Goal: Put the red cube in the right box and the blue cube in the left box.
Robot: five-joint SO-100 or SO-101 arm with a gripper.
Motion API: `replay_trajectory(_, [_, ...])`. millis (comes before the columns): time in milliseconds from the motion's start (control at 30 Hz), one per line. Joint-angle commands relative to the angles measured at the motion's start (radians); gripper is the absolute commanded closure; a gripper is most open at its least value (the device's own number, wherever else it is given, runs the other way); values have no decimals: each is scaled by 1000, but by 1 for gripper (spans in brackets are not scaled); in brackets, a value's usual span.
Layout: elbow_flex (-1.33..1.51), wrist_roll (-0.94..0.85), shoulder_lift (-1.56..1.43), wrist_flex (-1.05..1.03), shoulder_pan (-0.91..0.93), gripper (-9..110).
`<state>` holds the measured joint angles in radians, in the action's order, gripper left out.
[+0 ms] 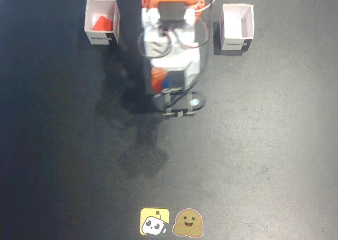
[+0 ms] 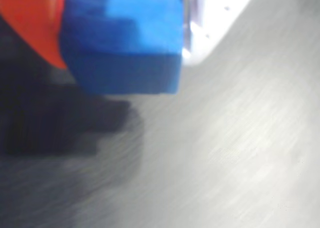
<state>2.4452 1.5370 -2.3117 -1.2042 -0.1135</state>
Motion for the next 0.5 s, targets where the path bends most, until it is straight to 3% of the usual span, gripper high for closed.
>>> replay_trajectory(0, [-74,25,-66,-54,-64,89])
replay_trajectory(467, [-97,51,-281,-291,-184,89])
